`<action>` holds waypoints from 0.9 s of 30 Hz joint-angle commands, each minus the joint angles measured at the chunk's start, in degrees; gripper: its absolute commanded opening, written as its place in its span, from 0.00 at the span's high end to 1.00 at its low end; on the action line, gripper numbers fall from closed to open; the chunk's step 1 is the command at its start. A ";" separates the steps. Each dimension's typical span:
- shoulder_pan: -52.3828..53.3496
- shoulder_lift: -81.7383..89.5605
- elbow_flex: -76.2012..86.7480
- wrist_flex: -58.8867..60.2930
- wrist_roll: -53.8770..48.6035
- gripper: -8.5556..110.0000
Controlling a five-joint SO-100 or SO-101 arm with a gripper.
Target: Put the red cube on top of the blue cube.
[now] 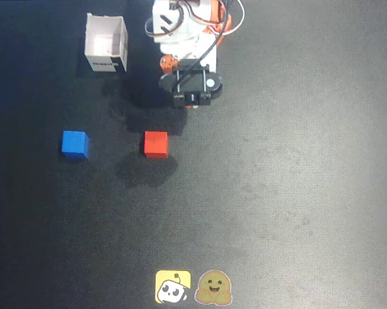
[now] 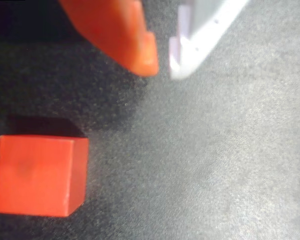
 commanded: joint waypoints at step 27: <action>-0.44 0.62 -0.97 0.18 -0.35 0.91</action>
